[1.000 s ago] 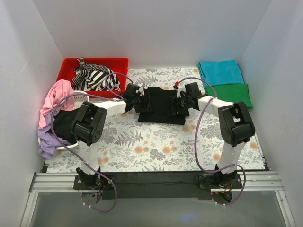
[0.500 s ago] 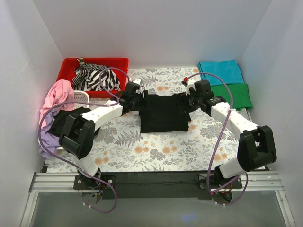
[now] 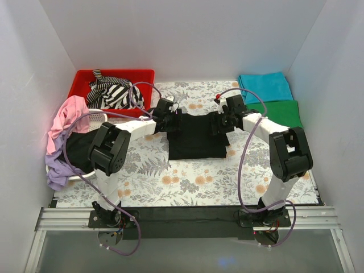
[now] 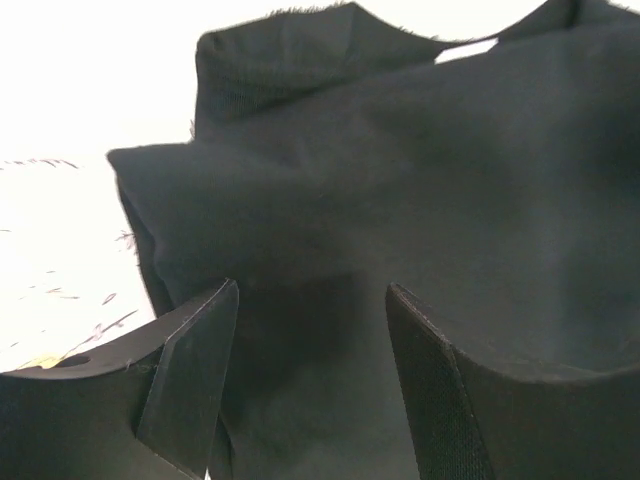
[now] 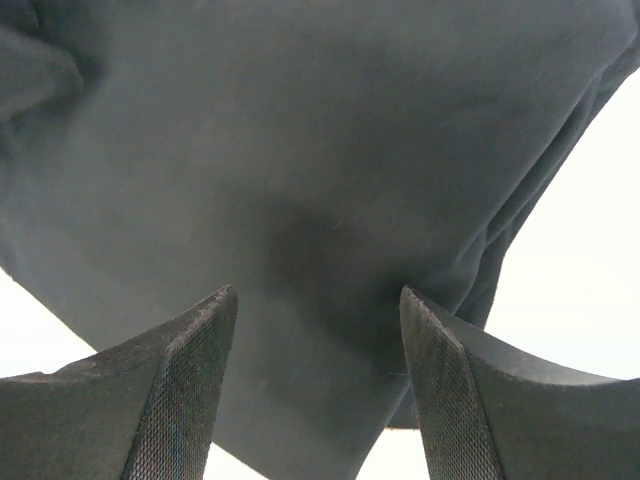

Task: Fold and stack the t-shirts
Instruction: Fold the tshirt, then neatly place the folded tshirt to the corner

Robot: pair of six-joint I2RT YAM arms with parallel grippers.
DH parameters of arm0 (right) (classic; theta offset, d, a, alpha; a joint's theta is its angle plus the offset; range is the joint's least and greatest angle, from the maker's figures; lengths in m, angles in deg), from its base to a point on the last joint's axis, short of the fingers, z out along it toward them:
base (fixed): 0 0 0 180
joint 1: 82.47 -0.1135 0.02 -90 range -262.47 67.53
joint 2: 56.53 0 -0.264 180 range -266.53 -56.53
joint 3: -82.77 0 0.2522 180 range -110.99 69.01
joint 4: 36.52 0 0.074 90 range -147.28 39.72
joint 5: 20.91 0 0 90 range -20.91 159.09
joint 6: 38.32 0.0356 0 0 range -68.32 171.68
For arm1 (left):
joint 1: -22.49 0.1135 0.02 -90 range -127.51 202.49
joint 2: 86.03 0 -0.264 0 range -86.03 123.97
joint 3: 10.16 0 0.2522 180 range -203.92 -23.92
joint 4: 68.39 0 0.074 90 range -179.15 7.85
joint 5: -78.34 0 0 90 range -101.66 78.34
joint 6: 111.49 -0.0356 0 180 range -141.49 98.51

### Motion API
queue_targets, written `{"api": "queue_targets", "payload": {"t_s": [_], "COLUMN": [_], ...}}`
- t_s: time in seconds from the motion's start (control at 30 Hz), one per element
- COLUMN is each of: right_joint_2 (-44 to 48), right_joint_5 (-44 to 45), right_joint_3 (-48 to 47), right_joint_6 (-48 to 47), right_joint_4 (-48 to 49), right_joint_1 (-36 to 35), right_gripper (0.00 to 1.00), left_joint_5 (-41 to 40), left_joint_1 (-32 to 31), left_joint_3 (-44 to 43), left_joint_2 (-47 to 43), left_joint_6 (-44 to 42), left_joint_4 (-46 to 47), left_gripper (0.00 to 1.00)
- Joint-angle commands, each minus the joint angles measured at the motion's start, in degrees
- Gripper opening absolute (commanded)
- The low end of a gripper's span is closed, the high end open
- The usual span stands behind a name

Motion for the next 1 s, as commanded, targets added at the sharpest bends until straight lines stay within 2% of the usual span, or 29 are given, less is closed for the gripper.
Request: {"api": "queue_targets", "payload": {"t_s": [0.0, 0.13, 0.27, 0.4, 0.47, 0.53, 0.67, 0.97], "right_joint_2": [-3.2, -6.3, -5.2, 3.1, 3.7, 3.7, 4.5, 4.6], "right_joint_5": [0.2, 2.8, 4.8, 4.2, 4.6, 3.5, 1.6, -0.8], "right_joint_3": [-4.6, -7.6, -7.7, -4.4, -5.5, -5.8, -2.1, 5.7], "right_joint_6": [-0.9, -0.3, -0.8, -1.6, -1.9, -2.4, -2.2, -1.3], "right_joint_4": [2.2, -0.6, -0.7, 2.1, 0.0, -3.4, -4.1, -3.0], "right_joint_1": [1.0, 1.6, 2.1, 2.2, 2.6, 2.8, 3.1, 4.1], "right_gripper": [0.72, 0.72, 0.72, 0.75, 0.76, 0.76, 0.79, 0.84], "left_joint_5": [1.1, 0.3, -2.0, 0.0, -0.5, -1.1, -2.8, -2.0], "left_joint_1": [0.2, 0.9, 1.4, 1.4, 1.4, 1.4, 1.4, 1.4], "left_joint_3": [1.6, -0.1, -2.7, -1.2, -0.3, -0.6, 0.1, 15.3], "left_joint_2": [0.4, 3.7, 6.7, 1.2, -1.3, -4.0, -8.2, -16.2], "left_joint_6": [-0.2, -1.6, -1.9, -2.4, -4.0, -4.6, -3.5, 0.6], "left_joint_4": [3.9, 6.3, 7.7, 11.2, 13.1, 11.8, 6.9, 4.9], "left_gripper": [0.59, 0.59, 0.58, 0.57, 0.58, 0.58, 0.59, 0.6]}}
